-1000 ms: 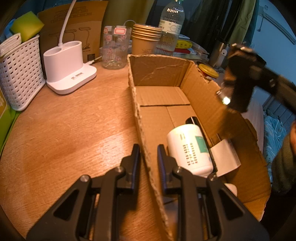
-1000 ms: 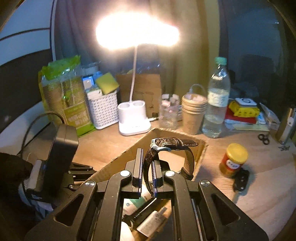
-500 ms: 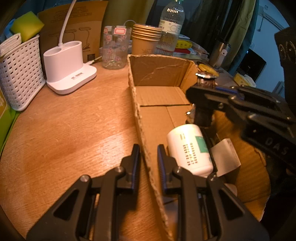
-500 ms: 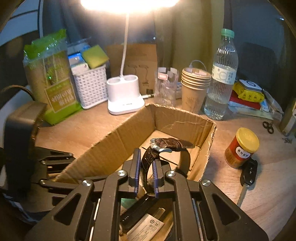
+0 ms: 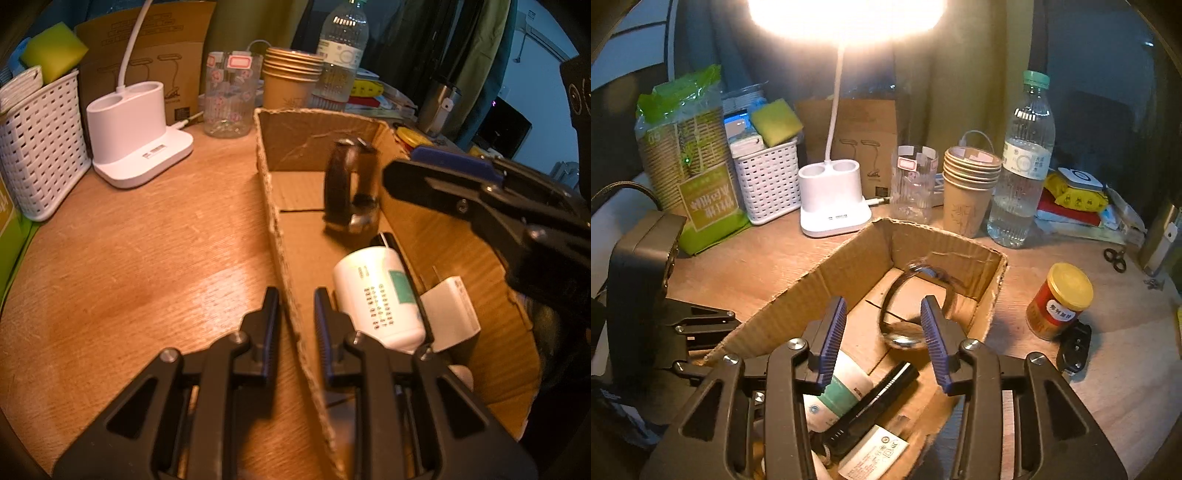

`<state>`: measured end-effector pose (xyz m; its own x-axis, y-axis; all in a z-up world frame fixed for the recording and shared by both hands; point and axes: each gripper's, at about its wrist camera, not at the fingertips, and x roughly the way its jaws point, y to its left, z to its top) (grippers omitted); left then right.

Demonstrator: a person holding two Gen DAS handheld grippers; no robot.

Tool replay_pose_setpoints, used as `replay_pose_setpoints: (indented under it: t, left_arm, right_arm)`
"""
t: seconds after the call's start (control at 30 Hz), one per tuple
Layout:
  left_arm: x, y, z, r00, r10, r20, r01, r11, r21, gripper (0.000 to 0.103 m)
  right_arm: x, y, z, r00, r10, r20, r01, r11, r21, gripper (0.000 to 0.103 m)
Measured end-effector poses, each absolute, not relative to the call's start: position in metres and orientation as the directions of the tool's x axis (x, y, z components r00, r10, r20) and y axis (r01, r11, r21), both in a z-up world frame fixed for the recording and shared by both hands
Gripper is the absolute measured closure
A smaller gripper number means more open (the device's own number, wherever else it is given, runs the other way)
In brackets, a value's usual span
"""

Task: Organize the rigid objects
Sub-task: 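Open the right gripper to drop the wristwatch into the box, then move the right gripper to the black flip car key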

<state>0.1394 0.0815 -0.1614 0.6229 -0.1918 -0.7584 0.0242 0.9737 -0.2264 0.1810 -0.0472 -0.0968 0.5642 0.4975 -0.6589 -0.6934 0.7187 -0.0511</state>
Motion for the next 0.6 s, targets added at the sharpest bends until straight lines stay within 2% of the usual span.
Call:
replay_pose_setpoints:
  t: [0.27,0.6]
  left_arm:
    - [0.139,0.082,-0.162,0.623,-0.192,-0.759,0.024,0.974,-0.227,0.082]
    - [0.139,0.082,-0.162,0.623,-0.192,-0.759,0.024,0.974,-0.226,0.082]
  right_arm:
    - [0.189,-0.070,-0.095,0.592,0.479,-0.648,-0.645,0.764,-0.024,0.059]
    - [0.200,-0.124,-0.076,0.689,0.434,-0.580,-0.528,0.849,0.007,0.058]
